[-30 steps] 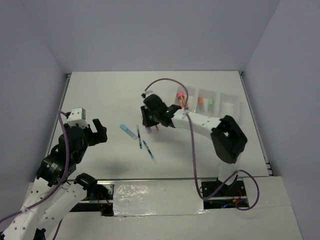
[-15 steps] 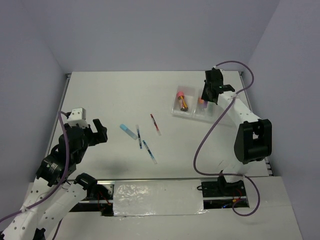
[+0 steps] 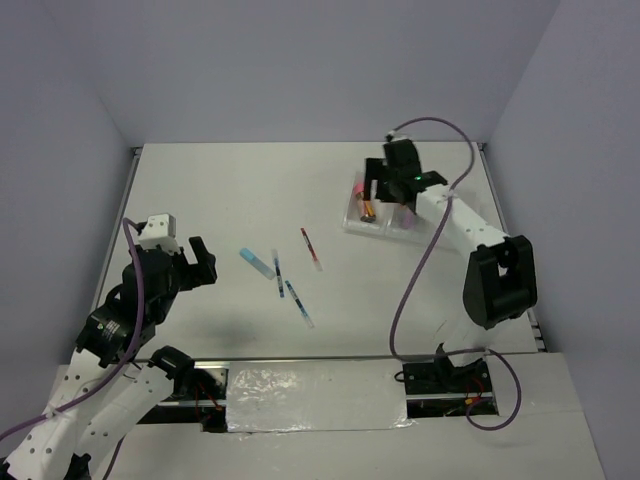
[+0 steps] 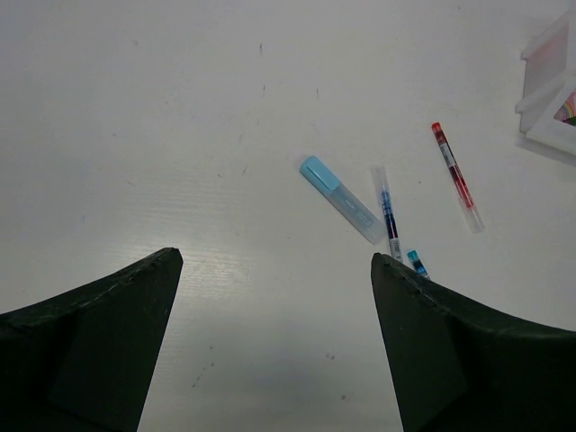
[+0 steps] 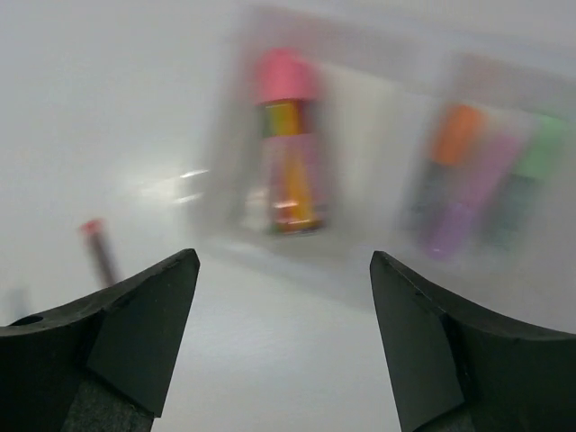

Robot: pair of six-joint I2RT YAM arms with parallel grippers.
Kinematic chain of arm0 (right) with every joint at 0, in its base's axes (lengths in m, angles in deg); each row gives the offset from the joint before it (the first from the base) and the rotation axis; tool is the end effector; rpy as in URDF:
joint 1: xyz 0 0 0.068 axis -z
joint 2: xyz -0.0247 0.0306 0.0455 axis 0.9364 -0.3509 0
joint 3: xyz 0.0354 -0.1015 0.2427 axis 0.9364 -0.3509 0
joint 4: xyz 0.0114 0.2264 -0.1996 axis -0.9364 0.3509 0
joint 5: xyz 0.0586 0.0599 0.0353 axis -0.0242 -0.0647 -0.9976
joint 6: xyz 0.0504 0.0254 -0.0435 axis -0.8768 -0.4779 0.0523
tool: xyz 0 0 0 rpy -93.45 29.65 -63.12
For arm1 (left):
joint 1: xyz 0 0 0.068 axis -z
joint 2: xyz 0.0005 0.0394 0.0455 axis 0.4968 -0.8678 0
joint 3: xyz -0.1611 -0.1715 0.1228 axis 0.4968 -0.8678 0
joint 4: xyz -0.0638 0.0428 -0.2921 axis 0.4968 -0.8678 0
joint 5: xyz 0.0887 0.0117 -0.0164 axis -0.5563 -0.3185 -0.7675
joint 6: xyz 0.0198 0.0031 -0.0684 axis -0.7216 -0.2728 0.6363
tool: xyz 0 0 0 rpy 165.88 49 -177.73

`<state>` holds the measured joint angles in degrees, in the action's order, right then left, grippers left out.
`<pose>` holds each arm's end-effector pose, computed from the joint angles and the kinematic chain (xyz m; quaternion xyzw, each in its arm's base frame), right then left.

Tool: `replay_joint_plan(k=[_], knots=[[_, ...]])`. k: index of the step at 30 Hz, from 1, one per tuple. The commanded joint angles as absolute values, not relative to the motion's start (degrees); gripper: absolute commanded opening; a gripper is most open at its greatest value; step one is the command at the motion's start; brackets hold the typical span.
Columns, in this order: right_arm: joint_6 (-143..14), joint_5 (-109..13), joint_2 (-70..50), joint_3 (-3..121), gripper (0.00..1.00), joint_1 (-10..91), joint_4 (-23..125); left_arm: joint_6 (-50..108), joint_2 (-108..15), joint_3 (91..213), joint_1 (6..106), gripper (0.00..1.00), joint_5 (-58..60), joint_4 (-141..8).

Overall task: Sort the stationery into containers
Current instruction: Pick up the pen from the center of the board.

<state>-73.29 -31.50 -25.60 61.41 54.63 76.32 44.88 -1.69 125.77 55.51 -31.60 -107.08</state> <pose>0.4243 0.1026 0.2402 0.0374 0.9189 0.0290 0.3917 0.1702 -0.0548 0.3288 -0.1276 0.8126 -0.0812 0.5628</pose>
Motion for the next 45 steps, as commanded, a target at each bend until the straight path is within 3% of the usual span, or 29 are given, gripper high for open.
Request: replay_joint_plan(k=[1,8,17,25,34,45], knots=[[-68.4,-39.7,-19.8,59.0,0.84,39.7,65.2,44.5,-2.1,126.0,55.7,0.99,-32.2,-105.2],[-70.3,-41.7,-34.0,67.8,0.82,23.7,64.3,45.4,-1.4,126.4,55.7,0.99,-34.2,-106.2],[-64.0,-36.5,-54.7,91.0,0.73,14.6,76.6,46.0,1.6,126.4,55.8,0.99,-36.0,-106.5],[-62.9,-35.8,-59.1,92.9,0.63,11.8,78.9,45.6,0.8,126.4,55.8,0.99,-35.0,-106.3],[-63.1,-32.0,-65.3,96.7,0.6,8.4,81.8,45.2,0.3,126.2,55.8,0.99,-34.2,-105.9],[-63.8,-30.1,-63.6,95.7,0.54,8.4,80.4,45.0,-0.1,126.2,55.8,0.99,-33.6,-105.8]])
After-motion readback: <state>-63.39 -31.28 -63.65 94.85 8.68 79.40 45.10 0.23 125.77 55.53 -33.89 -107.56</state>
